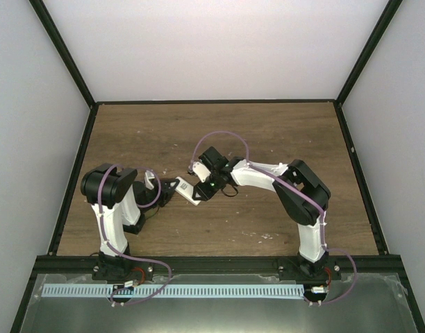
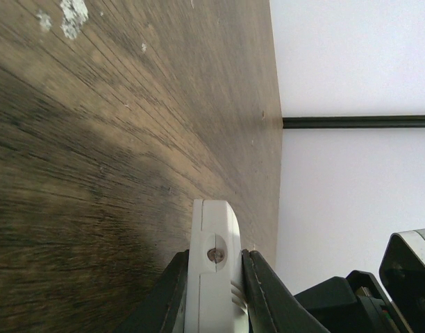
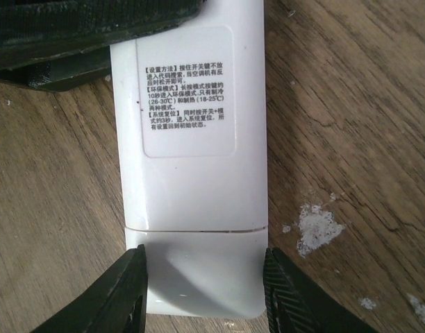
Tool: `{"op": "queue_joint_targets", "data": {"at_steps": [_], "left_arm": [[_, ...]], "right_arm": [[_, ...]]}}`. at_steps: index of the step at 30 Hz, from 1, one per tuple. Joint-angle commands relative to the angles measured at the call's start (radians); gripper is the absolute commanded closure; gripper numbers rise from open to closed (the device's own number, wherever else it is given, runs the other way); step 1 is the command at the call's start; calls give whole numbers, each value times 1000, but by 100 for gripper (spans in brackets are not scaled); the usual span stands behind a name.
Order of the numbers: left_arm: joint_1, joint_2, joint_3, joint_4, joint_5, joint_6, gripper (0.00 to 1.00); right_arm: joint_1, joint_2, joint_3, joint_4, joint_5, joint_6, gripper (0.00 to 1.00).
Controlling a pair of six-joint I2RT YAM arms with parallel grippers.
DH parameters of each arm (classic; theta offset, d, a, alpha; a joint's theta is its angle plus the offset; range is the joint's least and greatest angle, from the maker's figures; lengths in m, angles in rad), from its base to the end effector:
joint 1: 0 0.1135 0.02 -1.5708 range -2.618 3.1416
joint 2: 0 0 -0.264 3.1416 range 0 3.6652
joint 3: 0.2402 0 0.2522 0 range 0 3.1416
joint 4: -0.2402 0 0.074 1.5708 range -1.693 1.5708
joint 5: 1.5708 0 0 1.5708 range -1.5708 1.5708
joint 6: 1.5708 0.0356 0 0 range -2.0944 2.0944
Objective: Load the batteries into the remote control
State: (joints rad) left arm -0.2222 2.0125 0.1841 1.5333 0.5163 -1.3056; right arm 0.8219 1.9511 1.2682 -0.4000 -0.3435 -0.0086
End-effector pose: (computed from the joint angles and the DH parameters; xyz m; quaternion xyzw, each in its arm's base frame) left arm 0.2194 -0.0676 0.0695 -0.2702 0.7439 -0.5464 0.2739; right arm 0.2610 0.2984 0.1556 -0.4235 0.8582 0.2464 0.1530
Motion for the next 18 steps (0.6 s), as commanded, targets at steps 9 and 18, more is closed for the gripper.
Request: {"op": "queue_joint_targets", "data": {"at_steps": [9,18], "left_arm": [[5,37,-20,70,-33,37,100],[5,32,-21,70,-29,40,100]], "right_arm": [[15,71,41,-27,22,14,62],[16,55,63,-3,18,40,55]]}}
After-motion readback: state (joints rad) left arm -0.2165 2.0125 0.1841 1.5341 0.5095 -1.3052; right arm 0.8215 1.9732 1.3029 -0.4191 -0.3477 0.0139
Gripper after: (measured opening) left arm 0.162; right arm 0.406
